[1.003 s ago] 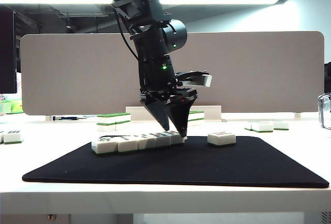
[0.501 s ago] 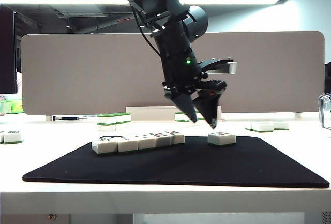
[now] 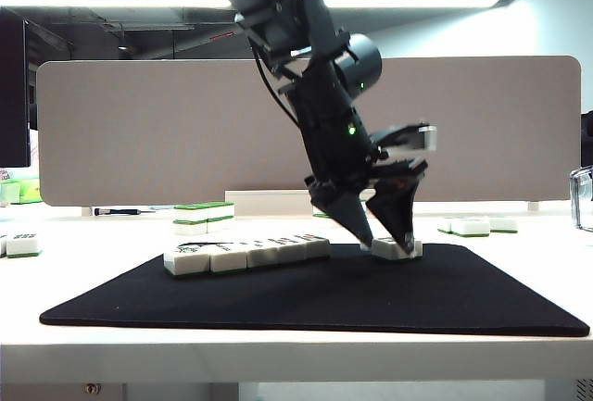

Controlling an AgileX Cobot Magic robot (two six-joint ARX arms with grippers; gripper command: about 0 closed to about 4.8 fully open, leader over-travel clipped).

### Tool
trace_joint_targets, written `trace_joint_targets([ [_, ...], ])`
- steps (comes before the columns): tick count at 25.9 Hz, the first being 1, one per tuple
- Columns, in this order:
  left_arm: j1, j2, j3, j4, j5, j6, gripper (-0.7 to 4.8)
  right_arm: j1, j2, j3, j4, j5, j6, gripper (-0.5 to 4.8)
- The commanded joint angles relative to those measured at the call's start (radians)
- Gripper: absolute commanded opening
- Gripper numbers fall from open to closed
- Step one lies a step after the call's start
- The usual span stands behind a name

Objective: Align six mahjong tiles in a row on the table.

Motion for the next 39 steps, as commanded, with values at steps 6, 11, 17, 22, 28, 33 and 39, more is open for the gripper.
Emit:
trace_joint_targets([
  [6,-0.002,-0.003,0.004,0.037,0.002,-0.158,1.73,0.001,-0.011,0.003,0.01,0.002,-0.003,-0.01],
  [11,0.005,-0.01,0.005,0.021,-0.062,-0.32,1.74,0.001,-0.011,0.003,0.01,0.002,-0.003,-0.01],
  [17,0.013,-0.015,0.005,0.008,-0.131,-0.672,1.74,0.001,-0.011,0.003,0.01,0.002,-0.003,-0.01],
  [22,0.012,-0.015,0.005,-0.01,-0.129,-0.785,1.84,0.001,-0.011,0.003,0.01,0.002,-0.003,-0.01],
  [28,0.012,-0.016,0.005,-0.004,-0.066,-0.806,2.95,0.001,-0.011,0.003,0.01,0.002,-0.003,-0.01],
  [33,0.013,-0.019,0.006,0.011,-0.03,-0.802,3.37,0.001,-0.011,0.003,0.01,0.002,-0.003,-0.01],
  [39,0.013,-0.065,0.007,0.013,-0.021,-0.645,3.36,0.001,-0.011,0.003,0.01,0.002,-0.003,-0.01],
])
